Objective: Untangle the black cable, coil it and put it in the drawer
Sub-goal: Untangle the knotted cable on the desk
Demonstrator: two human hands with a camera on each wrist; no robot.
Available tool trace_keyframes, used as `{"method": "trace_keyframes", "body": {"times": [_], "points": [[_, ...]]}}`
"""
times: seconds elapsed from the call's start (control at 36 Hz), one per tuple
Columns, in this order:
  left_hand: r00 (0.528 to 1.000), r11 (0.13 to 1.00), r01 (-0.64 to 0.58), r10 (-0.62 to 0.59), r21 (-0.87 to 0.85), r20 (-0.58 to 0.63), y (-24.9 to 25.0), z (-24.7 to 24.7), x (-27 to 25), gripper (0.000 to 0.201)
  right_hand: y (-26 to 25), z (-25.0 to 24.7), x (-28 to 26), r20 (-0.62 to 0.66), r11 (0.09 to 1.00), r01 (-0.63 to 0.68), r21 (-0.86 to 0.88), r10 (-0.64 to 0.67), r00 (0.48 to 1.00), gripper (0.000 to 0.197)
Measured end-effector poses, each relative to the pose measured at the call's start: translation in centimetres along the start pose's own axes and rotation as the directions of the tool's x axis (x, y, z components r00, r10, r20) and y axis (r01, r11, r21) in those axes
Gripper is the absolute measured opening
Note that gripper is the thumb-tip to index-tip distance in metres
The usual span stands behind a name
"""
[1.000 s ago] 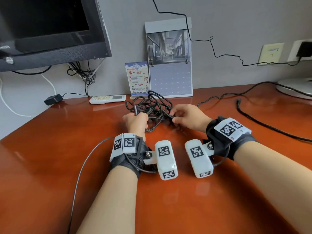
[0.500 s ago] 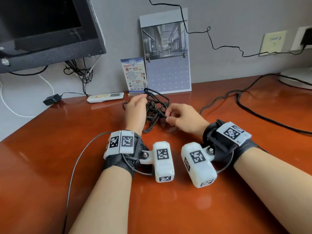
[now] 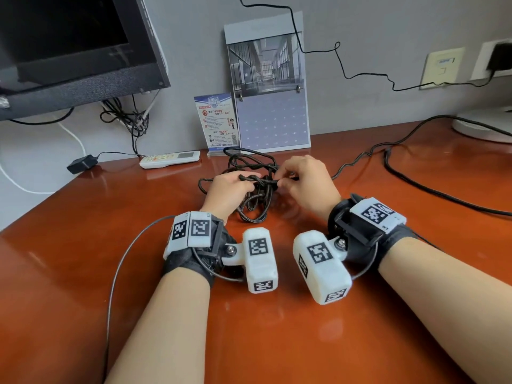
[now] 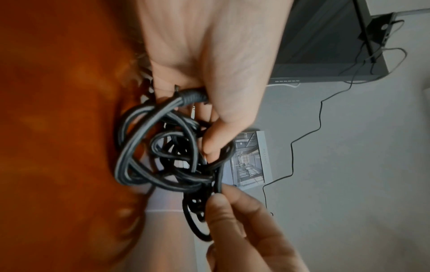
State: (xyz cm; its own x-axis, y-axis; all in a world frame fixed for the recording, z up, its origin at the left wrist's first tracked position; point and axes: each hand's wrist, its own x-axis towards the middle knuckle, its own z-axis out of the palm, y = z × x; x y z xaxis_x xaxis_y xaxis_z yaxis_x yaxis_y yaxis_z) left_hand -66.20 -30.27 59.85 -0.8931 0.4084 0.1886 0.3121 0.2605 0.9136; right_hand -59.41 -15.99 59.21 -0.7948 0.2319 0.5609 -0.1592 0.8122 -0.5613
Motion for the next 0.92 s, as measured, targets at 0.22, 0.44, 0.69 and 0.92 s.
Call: {"method": "trace_keyframes", "body": {"times": [0.22, 0.44, 0.69, 0.92], "points": [[0.999, 0.998, 0.038, -0.037, -0.043, 0.028, 0.3, 0.7, 0.1, 0.026, 0.4, 0.4, 0.2, -0.009, 0.995, 0.009, 0.101, -0.008, 1.000, 0.011], [0.998, 0.991, 0.015, -0.006, -0.132, 0.066, 1.9, 2.6, -1.0, 0.030, -1.2, 0.4, 0.2, 0.065, 0.997, 0.078, 0.021, -0.080, 0.995, 0.016], [0.988, 0.977, -0.157, 0.155, 0.144, 0.027, 2.6, 1.8, -1.1, 0.023, -0.3, -0.2, -0.2, -0.012, 0.994, 0.029, 0.109, -0.028, 1.000, 0.024], [0.909, 0.676, -0.416, 0.281, 0.608, 0.308, 5.0, 0.3, -0.4, 0.009, -0.7, -1.6, -0.5, 0.084, 0.999, -0.041, 0.012, 0.040, 0.996, 0.016]]}}
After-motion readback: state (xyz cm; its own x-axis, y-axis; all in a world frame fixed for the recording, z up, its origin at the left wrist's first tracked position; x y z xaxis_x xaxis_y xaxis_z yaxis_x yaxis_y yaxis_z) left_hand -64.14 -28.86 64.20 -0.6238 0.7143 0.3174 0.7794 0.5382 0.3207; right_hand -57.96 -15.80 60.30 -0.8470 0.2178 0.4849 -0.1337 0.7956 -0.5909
